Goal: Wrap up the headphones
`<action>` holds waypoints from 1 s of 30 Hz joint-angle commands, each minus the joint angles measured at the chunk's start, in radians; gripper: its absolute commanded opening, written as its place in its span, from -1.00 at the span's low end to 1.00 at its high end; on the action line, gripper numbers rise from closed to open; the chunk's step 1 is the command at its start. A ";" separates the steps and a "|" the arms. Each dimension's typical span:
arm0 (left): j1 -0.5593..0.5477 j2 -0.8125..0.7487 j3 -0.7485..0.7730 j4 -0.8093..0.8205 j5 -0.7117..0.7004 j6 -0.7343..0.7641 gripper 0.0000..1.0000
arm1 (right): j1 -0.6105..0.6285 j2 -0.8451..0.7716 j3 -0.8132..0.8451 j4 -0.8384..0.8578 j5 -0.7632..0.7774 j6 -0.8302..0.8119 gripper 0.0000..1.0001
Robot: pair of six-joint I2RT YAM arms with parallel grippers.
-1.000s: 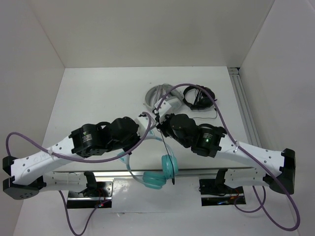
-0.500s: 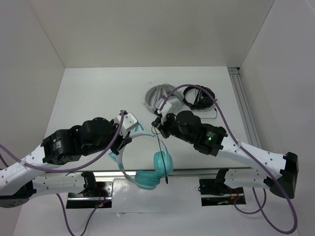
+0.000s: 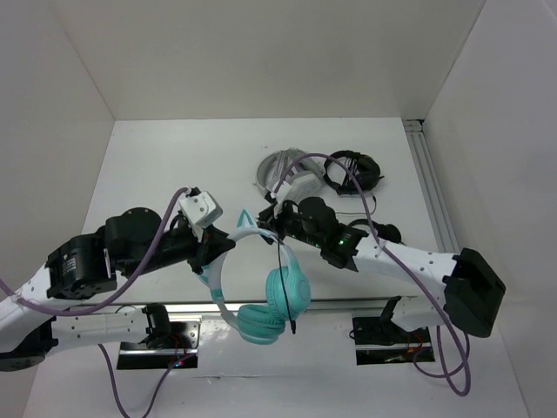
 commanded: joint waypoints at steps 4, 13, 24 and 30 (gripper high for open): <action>-0.002 -0.037 0.079 0.130 -0.035 -0.110 -1.00 | -0.106 0.132 -0.002 0.334 -0.075 0.093 0.04; -0.002 -0.080 0.142 0.168 -0.400 -0.241 -1.00 | -0.146 0.306 -0.082 0.526 -0.257 0.210 -0.29; -0.002 0.045 0.238 -0.023 -0.980 -0.523 -1.00 | 0.065 0.121 -0.315 0.610 -0.100 0.233 -1.00; 0.042 0.073 0.179 -0.130 -1.077 -0.643 -1.00 | 0.372 -0.105 -0.358 0.413 0.222 0.194 -1.00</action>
